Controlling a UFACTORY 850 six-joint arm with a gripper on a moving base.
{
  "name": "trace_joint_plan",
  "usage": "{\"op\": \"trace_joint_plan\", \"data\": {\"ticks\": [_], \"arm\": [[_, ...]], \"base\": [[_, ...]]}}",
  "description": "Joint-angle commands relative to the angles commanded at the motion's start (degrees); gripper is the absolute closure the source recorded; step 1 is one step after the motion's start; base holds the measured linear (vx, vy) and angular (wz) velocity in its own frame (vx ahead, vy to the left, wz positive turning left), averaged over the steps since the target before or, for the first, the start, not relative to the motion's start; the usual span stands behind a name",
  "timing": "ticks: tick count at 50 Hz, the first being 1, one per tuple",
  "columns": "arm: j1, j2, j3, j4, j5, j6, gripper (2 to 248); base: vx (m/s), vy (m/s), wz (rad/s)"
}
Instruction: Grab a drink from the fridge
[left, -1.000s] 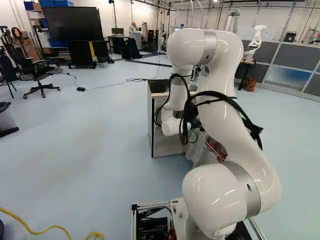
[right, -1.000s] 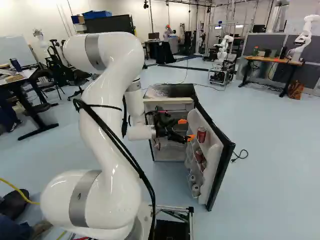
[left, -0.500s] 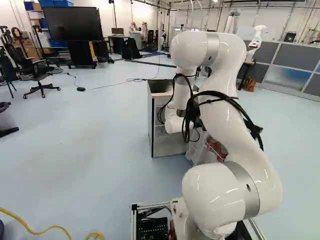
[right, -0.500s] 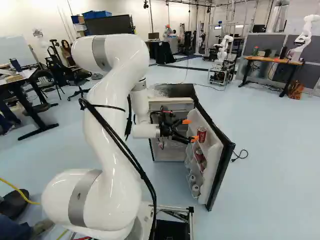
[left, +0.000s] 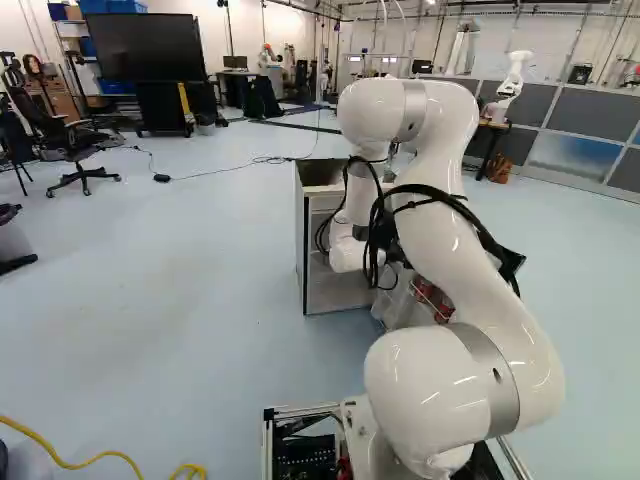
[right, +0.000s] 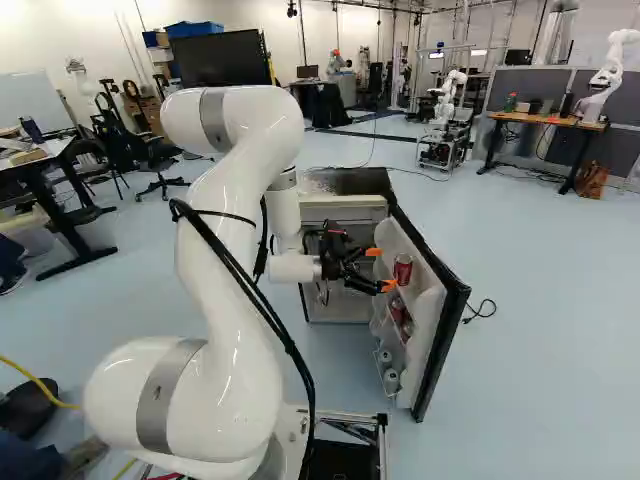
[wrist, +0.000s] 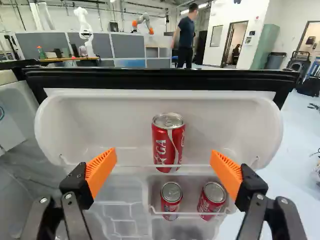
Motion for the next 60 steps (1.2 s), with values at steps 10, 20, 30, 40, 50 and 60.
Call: {"op": "trace_joint_plan", "data": {"ticks": [10, 20, 30, 40, 50, 60], "arm": [[-0.3, -0.3, -0.5, 0.0, 0.0, 0.0, 3], [-1.1, -0.9, -2.0, 0.0, 0.0, 0.0, 3], [-2.1, -1.6, -3.7, 0.0, 0.0, 0.0, 3], [-3.0, -2.1, -4.9, 0.0, 0.0, 0.0, 3], [-3.9, -2.5, -5.7, 0.0, 0.0, 0.0, 3], [-4.5, -2.6, -6.0, 0.0, 0.0, 0.0, 3]], "base": [[0.0, 0.0, 0.0], [0.0, 0.0, 0.0], [0.0, 0.0, 0.0], [0.0, 0.0, 0.0], [0.0, 0.0, 0.0], [0.0, 0.0, 0.0]]}}
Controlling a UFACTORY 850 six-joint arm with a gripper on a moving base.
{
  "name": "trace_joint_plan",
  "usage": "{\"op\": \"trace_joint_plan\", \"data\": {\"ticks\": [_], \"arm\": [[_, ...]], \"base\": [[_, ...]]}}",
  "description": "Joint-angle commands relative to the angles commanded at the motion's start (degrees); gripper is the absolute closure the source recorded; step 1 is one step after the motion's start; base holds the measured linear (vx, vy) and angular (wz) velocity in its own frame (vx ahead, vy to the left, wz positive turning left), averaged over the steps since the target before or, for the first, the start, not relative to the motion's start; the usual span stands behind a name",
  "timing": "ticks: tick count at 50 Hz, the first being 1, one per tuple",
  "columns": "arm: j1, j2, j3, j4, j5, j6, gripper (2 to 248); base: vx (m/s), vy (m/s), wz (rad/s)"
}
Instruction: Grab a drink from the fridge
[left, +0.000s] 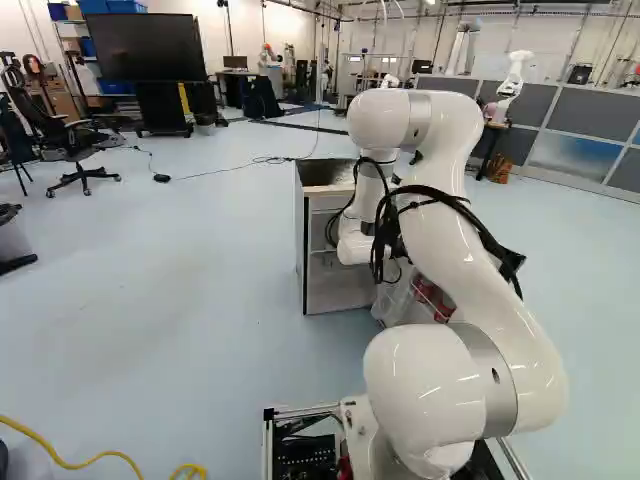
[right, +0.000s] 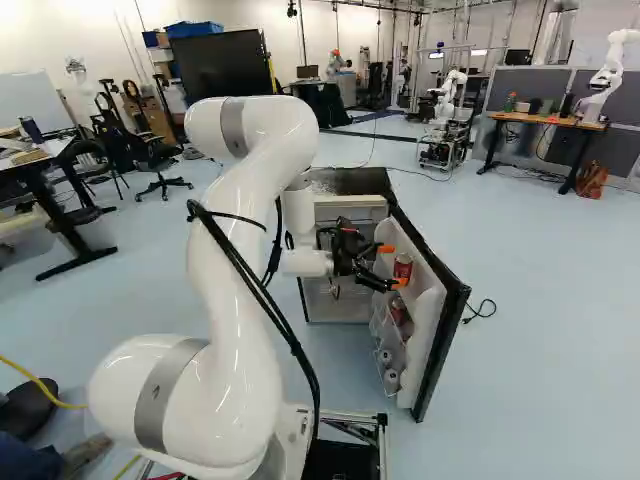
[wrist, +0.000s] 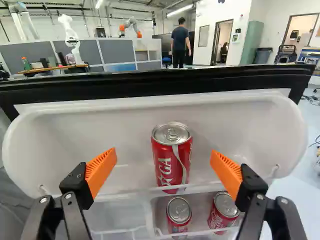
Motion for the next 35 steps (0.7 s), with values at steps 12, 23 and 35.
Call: {"op": "trace_joint_plan", "data": {"ticks": [12, 23, 35], "arm": [[-0.1, 0.2, 0.4, 0.0, 0.0, 0.0, 3], [-0.2, 0.2, 0.5, 0.0, 0.0, 0.0, 9], [-0.2, 0.2, 0.5, 0.0, 0.0, 0.0, 85]], "base": [[0.0, 0.0, 0.0], [0.0, 0.0, 0.0], [0.0, 0.0, 0.0]]}}
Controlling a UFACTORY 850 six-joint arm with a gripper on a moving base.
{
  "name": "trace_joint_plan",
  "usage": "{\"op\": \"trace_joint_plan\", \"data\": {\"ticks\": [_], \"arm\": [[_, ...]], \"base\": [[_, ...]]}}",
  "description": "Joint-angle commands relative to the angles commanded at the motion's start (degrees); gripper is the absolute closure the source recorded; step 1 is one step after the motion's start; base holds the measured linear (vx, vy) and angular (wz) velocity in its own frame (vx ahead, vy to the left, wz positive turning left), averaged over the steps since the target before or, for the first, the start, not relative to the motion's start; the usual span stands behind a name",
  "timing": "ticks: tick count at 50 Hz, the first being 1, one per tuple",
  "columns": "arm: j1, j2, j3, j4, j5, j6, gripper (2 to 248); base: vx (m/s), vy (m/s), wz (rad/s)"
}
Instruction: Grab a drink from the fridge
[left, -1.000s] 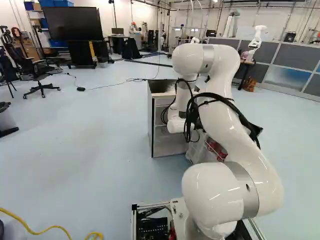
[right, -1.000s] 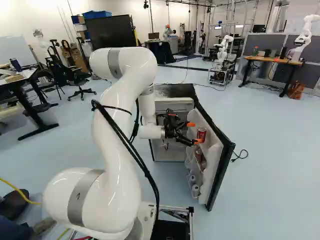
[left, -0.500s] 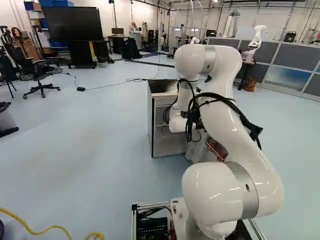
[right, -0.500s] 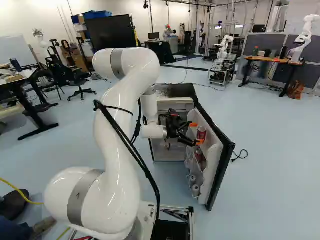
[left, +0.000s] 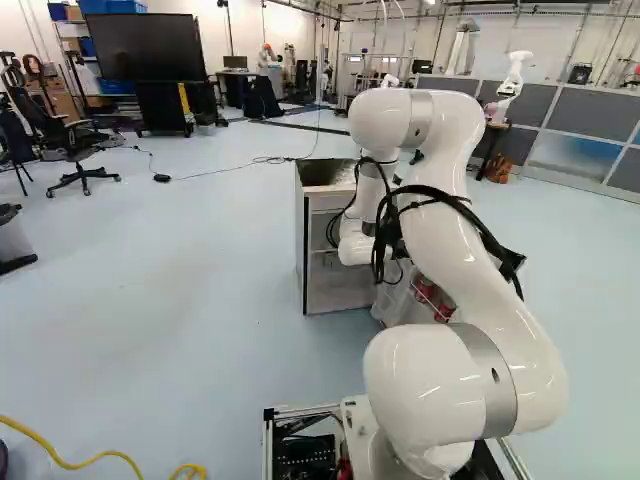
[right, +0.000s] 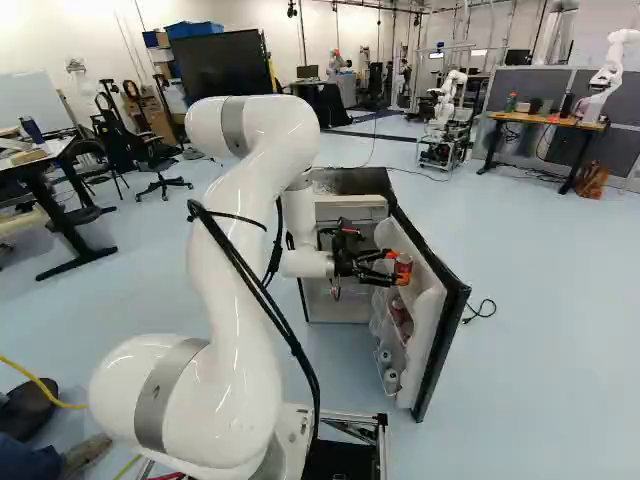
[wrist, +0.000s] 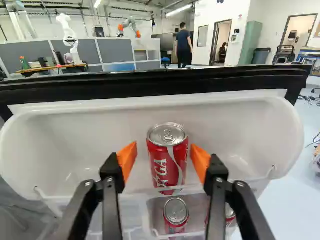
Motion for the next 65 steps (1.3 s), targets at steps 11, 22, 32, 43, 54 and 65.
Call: {"op": "trace_joint_plan", "data": {"ticks": [11, 22, 32, 43, 54, 65], "arm": [[0.0, 0.0, 0.0, 0.0, 0.0, 0.0, 155], [0.0, 0.0, 0.0, 0.0, 0.0, 0.0, 158], [0.0, 0.0, 0.0, 0.0, 0.0, 0.0, 158], [0.0, 0.0, 0.0, 0.0, 0.0, 0.0, 158], [0.1, 0.1, 0.3, 0.0, 0.0, 0.0, 158], [0.2, 0.3, 0.7, 0.0, 0.0, 0.0, 158]], "base": [[0.0, 0.0, 0.0], [0.0, 0.0, 0.0], [0.0, 0.0, 0.0], [0.0, 0.0, 0.0], [0.0, 0.0, 0.0], [0.0, 0.0, 0.0]]}}
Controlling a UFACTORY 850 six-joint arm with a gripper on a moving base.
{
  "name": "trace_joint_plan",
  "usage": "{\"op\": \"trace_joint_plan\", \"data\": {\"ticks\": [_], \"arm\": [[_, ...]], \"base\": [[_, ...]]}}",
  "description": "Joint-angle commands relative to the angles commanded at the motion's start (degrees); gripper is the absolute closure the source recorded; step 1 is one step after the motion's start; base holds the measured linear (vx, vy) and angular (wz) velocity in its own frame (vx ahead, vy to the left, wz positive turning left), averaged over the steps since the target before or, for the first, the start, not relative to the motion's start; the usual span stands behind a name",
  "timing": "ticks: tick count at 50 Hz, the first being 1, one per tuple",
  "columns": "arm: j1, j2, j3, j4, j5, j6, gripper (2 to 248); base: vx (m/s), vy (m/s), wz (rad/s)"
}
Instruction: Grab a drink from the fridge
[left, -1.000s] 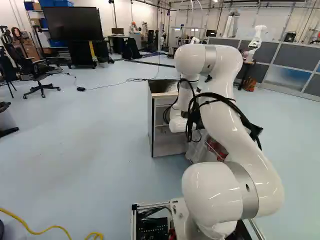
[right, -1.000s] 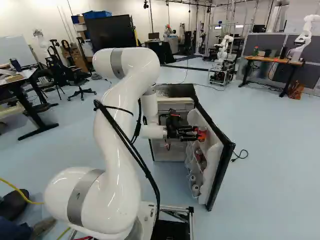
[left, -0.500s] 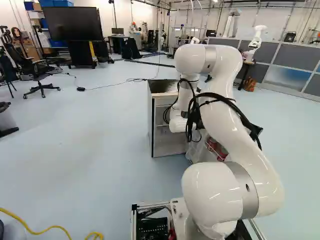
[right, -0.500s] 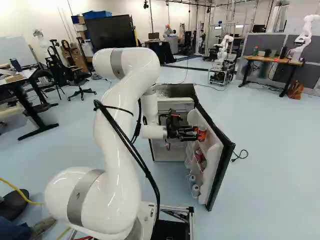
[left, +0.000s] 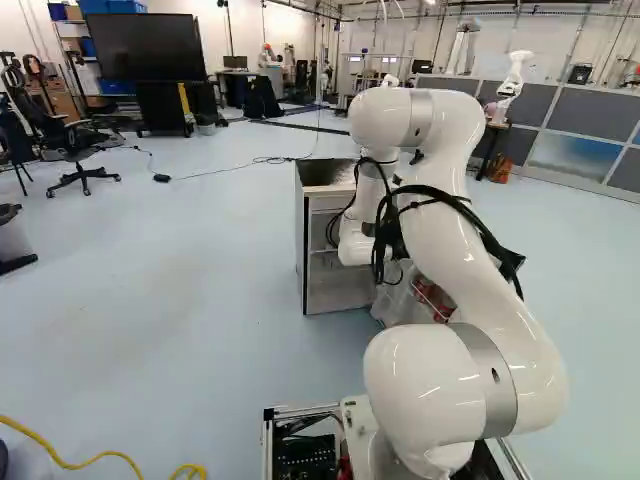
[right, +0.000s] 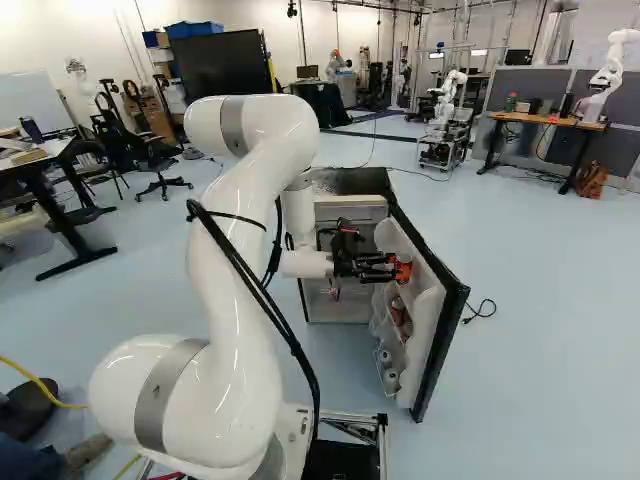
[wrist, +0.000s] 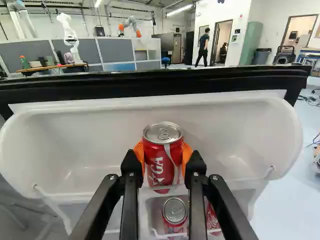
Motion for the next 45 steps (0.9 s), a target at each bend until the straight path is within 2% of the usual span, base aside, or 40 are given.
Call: {"op": "trace_joint_plan", "data": {"ticks": [45], "arm": [[1.1, 1.2, 2.9, 0.0, 0.7, 0.0, 158]], "base": [[0.0, 0.0, 0.0]]}}
